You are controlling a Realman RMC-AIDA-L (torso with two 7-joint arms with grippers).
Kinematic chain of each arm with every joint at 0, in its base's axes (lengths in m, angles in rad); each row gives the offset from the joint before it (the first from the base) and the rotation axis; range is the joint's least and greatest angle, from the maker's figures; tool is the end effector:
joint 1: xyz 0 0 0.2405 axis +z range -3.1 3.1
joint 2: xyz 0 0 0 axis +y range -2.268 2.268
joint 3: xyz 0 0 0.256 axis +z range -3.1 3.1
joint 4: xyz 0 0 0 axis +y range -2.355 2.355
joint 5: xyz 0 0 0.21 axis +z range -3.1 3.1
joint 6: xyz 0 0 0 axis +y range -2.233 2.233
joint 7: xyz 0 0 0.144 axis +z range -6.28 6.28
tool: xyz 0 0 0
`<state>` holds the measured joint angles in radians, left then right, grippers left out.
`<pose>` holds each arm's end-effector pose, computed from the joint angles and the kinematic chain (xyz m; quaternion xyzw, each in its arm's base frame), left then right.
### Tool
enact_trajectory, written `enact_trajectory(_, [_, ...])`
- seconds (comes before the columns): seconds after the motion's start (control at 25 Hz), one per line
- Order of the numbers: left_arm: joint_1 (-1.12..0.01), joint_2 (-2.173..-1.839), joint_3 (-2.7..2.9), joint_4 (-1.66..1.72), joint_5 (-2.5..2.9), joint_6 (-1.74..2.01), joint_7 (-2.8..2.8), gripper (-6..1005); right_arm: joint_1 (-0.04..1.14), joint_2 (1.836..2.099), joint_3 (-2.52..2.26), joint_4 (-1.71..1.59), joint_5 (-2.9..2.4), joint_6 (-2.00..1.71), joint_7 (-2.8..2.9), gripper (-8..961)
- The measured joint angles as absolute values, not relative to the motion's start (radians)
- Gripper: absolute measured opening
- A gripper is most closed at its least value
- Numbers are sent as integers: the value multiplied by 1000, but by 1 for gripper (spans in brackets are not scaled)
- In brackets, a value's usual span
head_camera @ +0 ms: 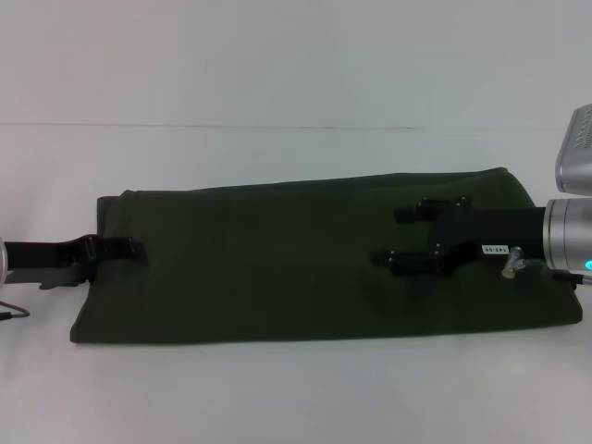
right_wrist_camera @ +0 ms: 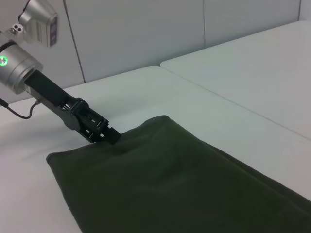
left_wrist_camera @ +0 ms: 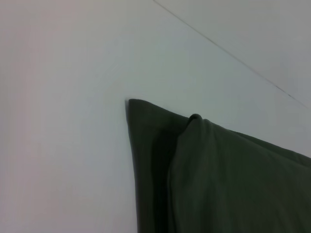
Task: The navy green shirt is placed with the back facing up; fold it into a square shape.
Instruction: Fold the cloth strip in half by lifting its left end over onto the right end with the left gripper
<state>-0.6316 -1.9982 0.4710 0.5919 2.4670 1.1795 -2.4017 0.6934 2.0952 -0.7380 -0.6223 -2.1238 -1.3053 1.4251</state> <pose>-0.3376 0.3734 0.0348 -0.6876 -0.6724 -0.1395 0.2358 0.2339 0.3826 -0.0241 -0.9560 0.1881 0.1505 0.1673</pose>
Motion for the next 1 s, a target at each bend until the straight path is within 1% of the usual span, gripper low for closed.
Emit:
enact_trajectory(0.48, [-642,-2008,471,591,2465,1190,-2400,863,690,2095,-750,-618,-2121,-1305,1425,866])
enact_trajectory(1.0, [-645,-2007,471,597,2464,1189,-2403,863,692,2095,-750,-612,-2118,-1305,1425,865])
